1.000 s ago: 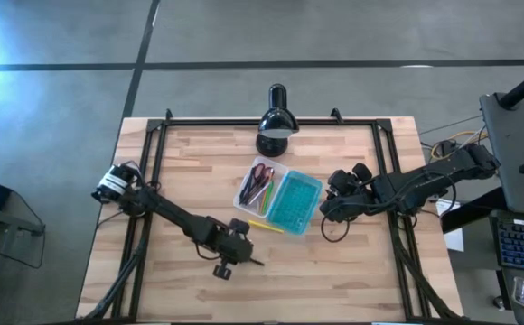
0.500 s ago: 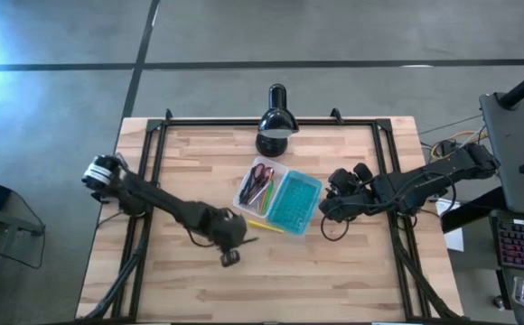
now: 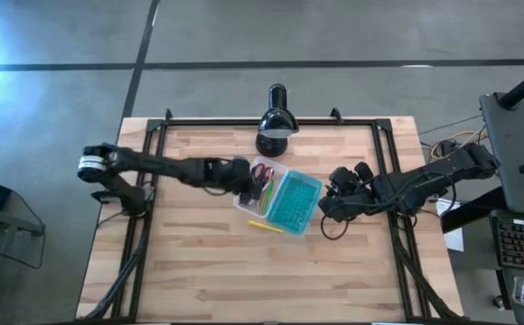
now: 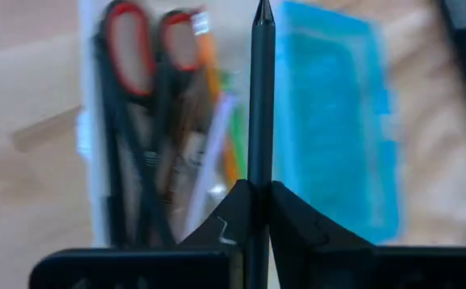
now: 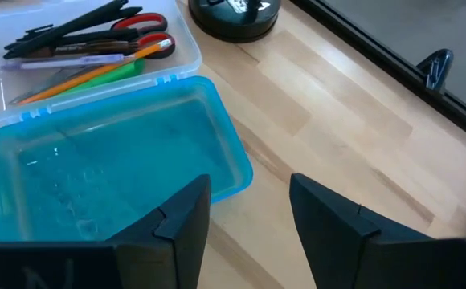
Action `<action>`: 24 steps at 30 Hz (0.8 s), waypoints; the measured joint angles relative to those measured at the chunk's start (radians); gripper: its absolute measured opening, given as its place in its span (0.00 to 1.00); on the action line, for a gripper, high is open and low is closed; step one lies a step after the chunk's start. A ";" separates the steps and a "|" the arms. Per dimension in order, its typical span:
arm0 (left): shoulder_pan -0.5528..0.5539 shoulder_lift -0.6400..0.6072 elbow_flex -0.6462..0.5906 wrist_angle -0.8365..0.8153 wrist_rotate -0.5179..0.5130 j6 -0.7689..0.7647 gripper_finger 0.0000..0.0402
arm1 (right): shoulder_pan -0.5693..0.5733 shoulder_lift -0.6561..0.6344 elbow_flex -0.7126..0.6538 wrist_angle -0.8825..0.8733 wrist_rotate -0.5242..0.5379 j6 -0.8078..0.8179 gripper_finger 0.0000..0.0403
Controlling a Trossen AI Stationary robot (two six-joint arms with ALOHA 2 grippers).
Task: Pick & place school supplies into a supply box
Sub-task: Put the black pen into the supply box, then put the yellow pen into the supply box
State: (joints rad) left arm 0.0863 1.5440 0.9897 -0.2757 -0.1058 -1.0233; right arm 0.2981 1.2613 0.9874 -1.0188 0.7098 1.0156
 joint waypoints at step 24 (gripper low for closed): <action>-0.261 -0.060 0.035 -0.065 0.131 0.755 0.29 | 0.000 0.000 -0.015 -0.002 -0.030 -0.028 0.38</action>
State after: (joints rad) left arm -0.1743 1.4837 1.0245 -0.3403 0.0255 -0.2680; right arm 0.2985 1.2613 0.9723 -1.0210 0.6800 0.9880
